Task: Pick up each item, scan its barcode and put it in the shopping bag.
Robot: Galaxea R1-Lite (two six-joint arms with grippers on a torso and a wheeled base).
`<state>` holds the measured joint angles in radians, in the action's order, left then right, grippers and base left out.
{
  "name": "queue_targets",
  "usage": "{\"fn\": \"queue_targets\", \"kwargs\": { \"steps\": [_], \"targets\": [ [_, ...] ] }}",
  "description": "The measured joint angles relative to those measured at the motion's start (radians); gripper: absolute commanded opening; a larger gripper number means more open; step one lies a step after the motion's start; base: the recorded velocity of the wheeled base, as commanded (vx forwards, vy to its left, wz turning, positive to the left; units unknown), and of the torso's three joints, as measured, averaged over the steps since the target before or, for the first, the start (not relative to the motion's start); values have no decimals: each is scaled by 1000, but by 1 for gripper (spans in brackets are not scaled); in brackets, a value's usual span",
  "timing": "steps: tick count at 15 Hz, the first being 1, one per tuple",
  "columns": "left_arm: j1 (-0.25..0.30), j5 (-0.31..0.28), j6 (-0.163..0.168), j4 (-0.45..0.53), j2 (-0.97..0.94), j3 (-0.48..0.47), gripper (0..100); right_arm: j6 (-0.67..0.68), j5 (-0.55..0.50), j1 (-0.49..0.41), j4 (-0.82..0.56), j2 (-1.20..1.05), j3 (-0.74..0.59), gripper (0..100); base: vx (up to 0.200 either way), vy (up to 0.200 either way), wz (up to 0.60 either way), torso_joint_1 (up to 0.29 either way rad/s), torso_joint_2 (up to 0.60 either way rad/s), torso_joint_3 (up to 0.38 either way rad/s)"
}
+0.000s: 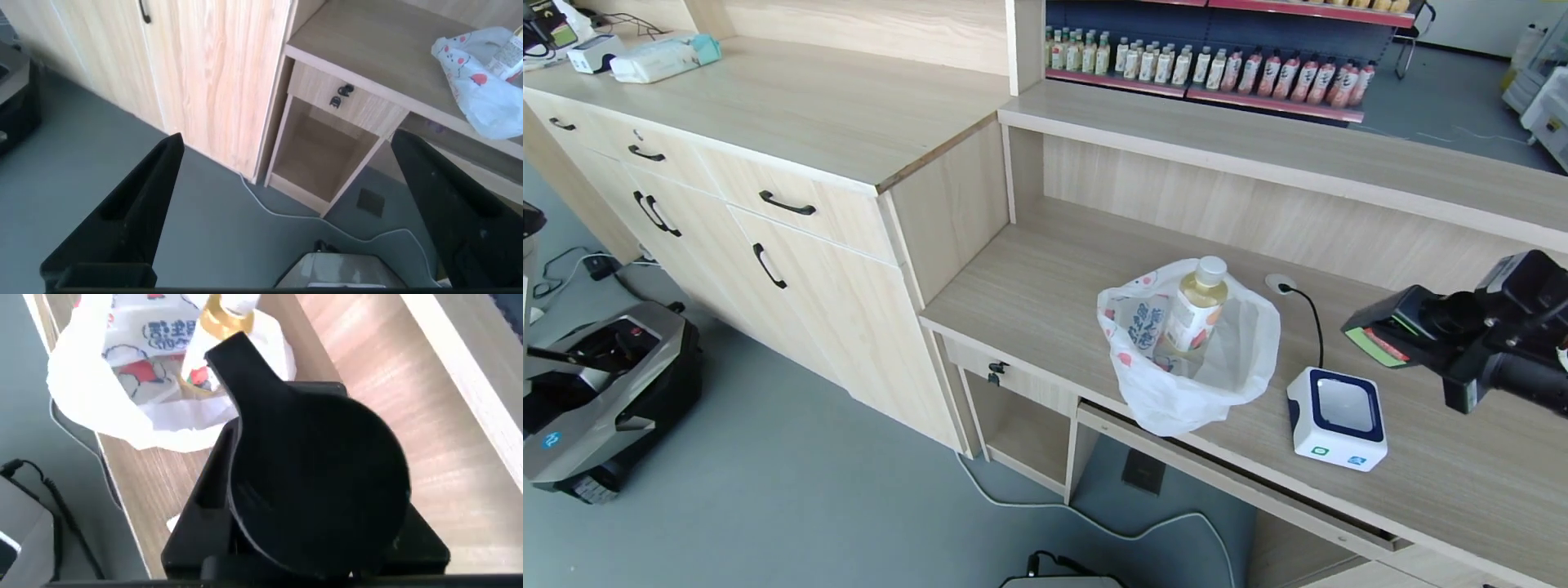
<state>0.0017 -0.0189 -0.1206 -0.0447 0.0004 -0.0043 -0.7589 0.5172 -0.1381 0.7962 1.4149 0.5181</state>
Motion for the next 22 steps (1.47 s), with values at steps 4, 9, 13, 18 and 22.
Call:
{"fn": "queue_targets", "kwargs": {
  "steps": [4, 9, 13, 18, 22],
  "targets": [
    [0, 0, 0, 0, 0, 0, 100, -1, 0, 90, 113, 129, 14, 0, 0, 0, 0, 0, 0, 0],
    [-1, 0, 0, 0, 0, 0, 100, 10, -3, 117, 111, 359, 36, 0, 0, 0, 0, 0, 0, 0],
    [0, 0, 0, 0, 0, 1, 100, 11, -2, 138, 123, 497, 79, 0, 0, 0, 0, 0, 0, 0],
    [0, 0, 0, 1, 0, 0, 100, 21, -3, 158, 138, 577, 99, 0, 0, 0, 0, 0, 0, 0],
    [0, 0, 0, 0, 0, 0, 100, 190, -2, 160, 148, 618, 140, 0, 0, 0, 0, 0, 0, 0]
  ]
}}
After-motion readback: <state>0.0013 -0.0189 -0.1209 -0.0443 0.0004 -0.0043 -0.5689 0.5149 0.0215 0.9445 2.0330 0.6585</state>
